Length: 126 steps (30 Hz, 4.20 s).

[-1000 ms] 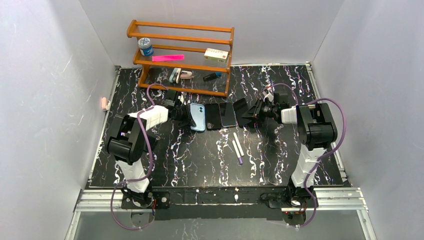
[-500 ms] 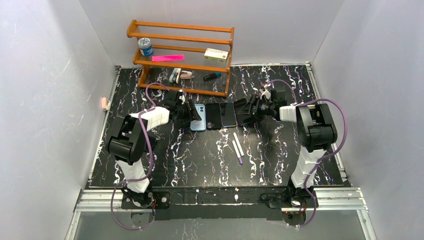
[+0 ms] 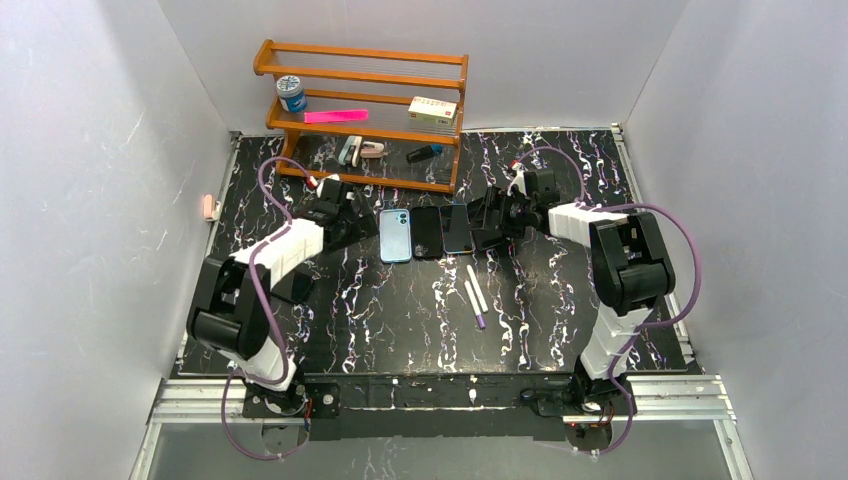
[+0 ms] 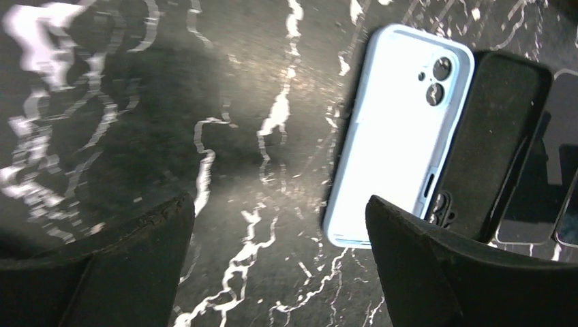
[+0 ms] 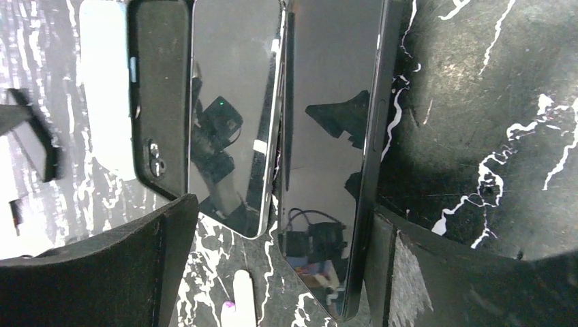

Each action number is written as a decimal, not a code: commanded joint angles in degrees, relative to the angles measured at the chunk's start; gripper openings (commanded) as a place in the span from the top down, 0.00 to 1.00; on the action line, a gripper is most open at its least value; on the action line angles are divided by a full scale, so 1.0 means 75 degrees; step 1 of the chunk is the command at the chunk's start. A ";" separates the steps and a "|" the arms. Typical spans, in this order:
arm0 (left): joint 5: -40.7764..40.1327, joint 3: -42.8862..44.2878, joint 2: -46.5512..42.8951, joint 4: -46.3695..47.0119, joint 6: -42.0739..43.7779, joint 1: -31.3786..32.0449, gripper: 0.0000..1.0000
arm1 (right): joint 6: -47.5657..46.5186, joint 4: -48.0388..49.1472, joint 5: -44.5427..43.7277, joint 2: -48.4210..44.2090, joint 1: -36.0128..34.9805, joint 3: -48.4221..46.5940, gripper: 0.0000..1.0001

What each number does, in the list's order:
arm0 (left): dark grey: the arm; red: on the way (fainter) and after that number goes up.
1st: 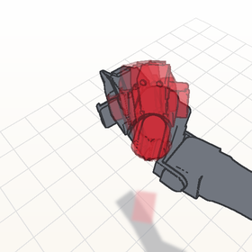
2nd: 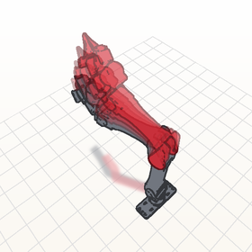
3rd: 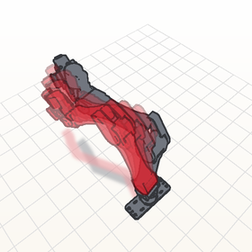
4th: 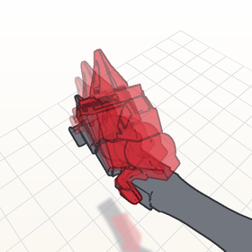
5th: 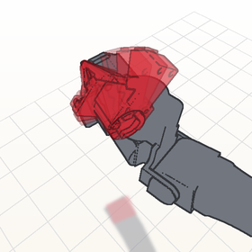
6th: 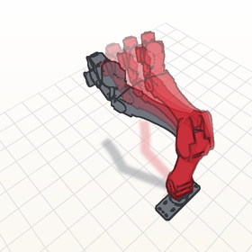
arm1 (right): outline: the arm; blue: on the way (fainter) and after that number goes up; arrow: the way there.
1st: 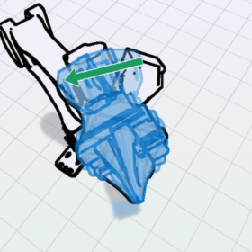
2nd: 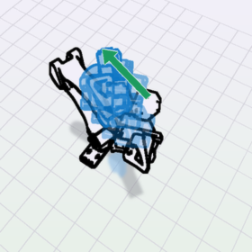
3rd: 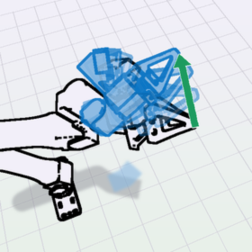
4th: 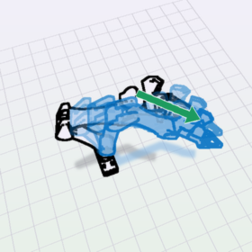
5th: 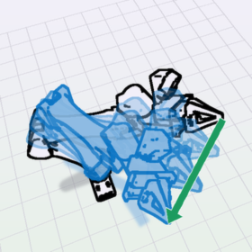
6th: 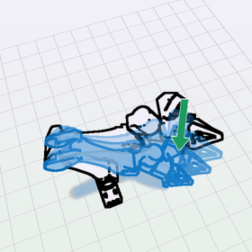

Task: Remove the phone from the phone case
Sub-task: Place the phone case at the center of the board, then pick up the phone at the center of the board.

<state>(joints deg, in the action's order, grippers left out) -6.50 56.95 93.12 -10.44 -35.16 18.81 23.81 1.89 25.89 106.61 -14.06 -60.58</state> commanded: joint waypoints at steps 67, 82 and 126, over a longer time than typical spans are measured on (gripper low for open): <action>0.0961 -0.2458 -0.0761 -0.0256 -0.1359 -0.3469 0.79 | -0.1057 0.0762 -0.1016 -0.3124 -0.1589 0.1257 0.05; 0.2705 -0.3413 -0.2536 0.1354 -0.1812 -0.2131 1.00 | -0.0477 0.1931 -0.0187 -0.2582 -0.3099 0.1369 0.06; 0.1127 -0.4170 -0.6046 0.2625 -0.2217 0.0493 0.62 | 0.1070 0.4773 -0.0456 -0.1246 -0.5175 0.1199 0.99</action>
<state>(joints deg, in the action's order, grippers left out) 1.78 24.80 50.28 5.65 -53.91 22.24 31.33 32.34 20.27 99.57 -52.58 -52.60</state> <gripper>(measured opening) 0.698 0.163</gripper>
